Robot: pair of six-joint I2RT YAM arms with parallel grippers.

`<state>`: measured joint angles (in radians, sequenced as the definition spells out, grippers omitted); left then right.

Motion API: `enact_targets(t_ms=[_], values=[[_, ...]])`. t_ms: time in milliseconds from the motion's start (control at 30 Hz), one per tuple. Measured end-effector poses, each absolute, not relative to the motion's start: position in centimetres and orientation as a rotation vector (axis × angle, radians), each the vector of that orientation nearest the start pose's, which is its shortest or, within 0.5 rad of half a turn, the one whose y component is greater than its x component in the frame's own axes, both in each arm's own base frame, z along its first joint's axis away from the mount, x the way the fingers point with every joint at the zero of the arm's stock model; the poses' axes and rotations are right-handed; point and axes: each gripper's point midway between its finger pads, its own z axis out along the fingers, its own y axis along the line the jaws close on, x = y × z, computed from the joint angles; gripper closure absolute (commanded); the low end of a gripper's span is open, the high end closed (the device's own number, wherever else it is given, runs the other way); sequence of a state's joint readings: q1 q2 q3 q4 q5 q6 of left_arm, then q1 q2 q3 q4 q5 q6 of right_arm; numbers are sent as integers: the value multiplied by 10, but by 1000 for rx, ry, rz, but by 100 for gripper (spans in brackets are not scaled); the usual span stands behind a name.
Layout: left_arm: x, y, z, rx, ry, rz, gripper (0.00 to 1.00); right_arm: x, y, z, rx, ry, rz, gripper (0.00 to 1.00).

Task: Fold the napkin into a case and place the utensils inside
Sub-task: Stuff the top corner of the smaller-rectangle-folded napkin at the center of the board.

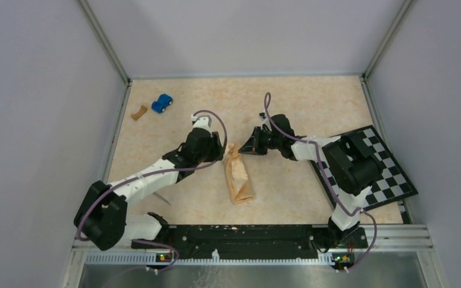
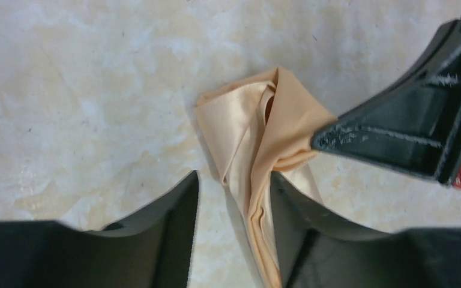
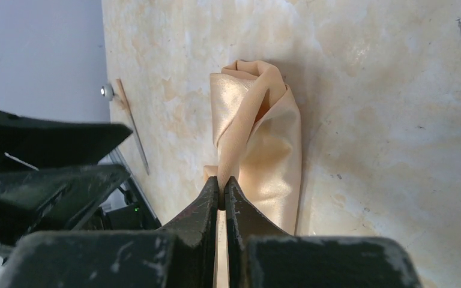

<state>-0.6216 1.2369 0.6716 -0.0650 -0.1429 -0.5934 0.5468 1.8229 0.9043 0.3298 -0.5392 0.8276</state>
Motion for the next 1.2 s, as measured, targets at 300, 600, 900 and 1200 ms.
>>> enact_targets(t_ms=[300,600,900,1200], values=[[323,-218,72,220,2313,-333,62,311,331,75,-25,2402,1351,100],[320,-239,56,444,2296,-230,60,310,334,79,-24,2393,1384,100],[327,-240,47,493,2264,-88,62,311,336,82,-24,2383,1405,100],[335,-238,45,498,2250,-31,93,311,337,80,-8,2388,1413,100]])
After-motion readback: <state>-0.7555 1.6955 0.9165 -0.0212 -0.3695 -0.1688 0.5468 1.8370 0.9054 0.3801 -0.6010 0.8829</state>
